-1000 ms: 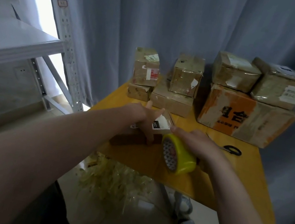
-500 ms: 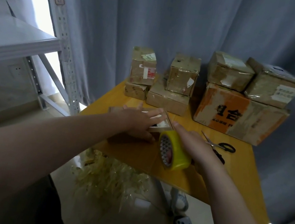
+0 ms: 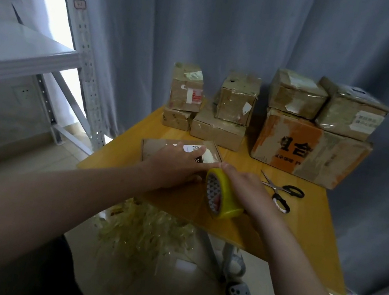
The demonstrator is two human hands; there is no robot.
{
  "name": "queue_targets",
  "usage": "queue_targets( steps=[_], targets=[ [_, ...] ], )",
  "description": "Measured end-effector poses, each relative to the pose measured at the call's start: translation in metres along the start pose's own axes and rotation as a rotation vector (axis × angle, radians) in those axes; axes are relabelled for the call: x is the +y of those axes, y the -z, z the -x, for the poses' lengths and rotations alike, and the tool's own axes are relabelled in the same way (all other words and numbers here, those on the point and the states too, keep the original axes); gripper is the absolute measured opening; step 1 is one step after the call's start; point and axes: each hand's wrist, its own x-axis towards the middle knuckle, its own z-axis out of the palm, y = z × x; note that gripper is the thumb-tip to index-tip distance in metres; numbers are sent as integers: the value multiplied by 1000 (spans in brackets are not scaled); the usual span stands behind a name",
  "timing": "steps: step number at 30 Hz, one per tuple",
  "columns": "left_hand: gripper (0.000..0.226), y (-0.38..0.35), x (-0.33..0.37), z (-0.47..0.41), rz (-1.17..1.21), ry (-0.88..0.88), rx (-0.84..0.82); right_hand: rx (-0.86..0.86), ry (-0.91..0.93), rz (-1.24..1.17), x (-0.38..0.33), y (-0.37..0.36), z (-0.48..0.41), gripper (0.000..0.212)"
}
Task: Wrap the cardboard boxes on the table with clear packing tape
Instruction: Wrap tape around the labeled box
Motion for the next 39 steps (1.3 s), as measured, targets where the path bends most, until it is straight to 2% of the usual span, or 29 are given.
queue_targets(
  steps=[4, 8, 18, 22, 26, 28, 33, 39],
  targets=[
    [56, 7, -1, -1, -16, -24, -42, -13, 25, -23, 1, 2, 3, 46],
    [54, 21, 2, 0, -48, -55, -58, -4, 34, -26, 1, 2, 8, 43],
    [63, 18, 3, 3, -62, -22, -89, -4, 50, -39, 4, 3, 12, 44],
    [76, 16, 0, 0, -93, 32, -111, -2, 52, -46, 5, 2, 12, 47],
    [88, 23, 4, -6, -116, 48, -123, -3, 50, -52, 5, 2, 13, 62],
    [96, 28, 3, -16, -132, 46, -161, -9, 50, -50, 3, 2, 13, 62],
    [115, 24, -17, -35, 155, 112, -322, -21, 42, -24, 1, 1, 6, 46],
    [111, 9, -23, -36, 316, 198, -283, -6, 28, -16, 2, 0, 2, 54]
  ],
)
